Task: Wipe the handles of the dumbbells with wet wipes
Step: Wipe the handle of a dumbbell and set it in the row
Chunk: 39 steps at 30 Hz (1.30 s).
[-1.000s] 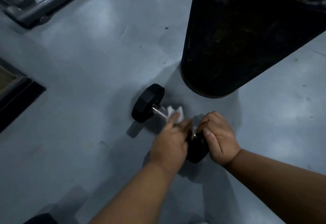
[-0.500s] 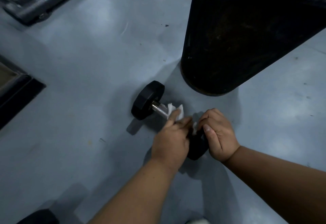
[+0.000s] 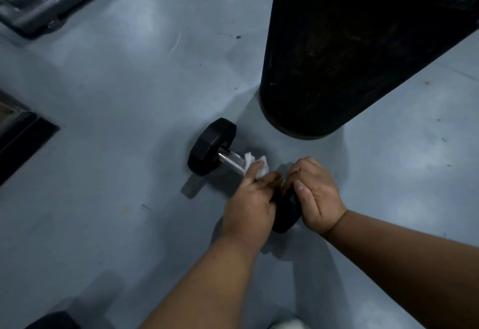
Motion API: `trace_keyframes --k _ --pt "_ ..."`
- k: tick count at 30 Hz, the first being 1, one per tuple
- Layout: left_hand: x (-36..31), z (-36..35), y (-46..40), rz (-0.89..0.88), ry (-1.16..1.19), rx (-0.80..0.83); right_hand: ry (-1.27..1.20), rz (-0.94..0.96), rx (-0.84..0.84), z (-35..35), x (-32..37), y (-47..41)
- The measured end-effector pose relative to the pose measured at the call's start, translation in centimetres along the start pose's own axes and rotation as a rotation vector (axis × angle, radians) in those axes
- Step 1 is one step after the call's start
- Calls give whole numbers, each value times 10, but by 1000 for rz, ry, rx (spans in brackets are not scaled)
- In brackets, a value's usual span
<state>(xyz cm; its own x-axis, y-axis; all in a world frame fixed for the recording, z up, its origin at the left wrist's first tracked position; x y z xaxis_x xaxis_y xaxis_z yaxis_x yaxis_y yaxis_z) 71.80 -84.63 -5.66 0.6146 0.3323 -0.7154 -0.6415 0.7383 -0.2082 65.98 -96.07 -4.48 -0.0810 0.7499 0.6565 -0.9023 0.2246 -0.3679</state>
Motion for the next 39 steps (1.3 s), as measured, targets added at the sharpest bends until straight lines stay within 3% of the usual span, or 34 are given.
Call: trace_keyframes --k 3,7,10,13,18,23,25,28,32,36,39 --pt "10 8 -4 -138 -51 91 -2 4 -1 0 1 -1" --pt "60 31 -15 121 -44 -11 -6 11 -2 1 3 -1" --pt "38 24 -12 137 -18 -104 -5 5 2 1 2 0" --pt "3 8 -5 -1 -11 14 3 4 5 1 1 -1" --pt "39 8 -17 45 -36 200 8 -2 11 1 5 -1" --pt "60 25 -26 135 -47 26 30 -133 -11 8 11 1" --pt "56 20 -22 141 -28 -16 69 -92 -53 9 31 1" --pt "33 3 -16 28 -40 57 242 52 -31 -9 53 2" --pt "19 -18 -2 -16 8 139 287 35 -43 -9 40 -3" --pt "13 -13 -10 -200 -56 100 235 -54 -14 -4 30 -11" --pt "17 -3 -26 -255 -196 81 172 -287 26 8 -3 -24"
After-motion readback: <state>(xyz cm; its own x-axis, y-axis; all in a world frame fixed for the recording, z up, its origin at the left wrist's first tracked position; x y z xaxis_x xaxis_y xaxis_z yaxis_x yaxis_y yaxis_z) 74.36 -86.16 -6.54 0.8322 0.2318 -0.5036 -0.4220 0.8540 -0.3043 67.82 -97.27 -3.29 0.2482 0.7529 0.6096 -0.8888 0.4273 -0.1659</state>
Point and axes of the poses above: each hand's wrist, its own y-axis away from the middle knuckle, its own z-axis out of the back of the hand, x = y × z, the point moved 8 cm from there along -y, towards the middle knuckle, and after that the axes turned 2 degrees about -z, right-handed, at the moved point
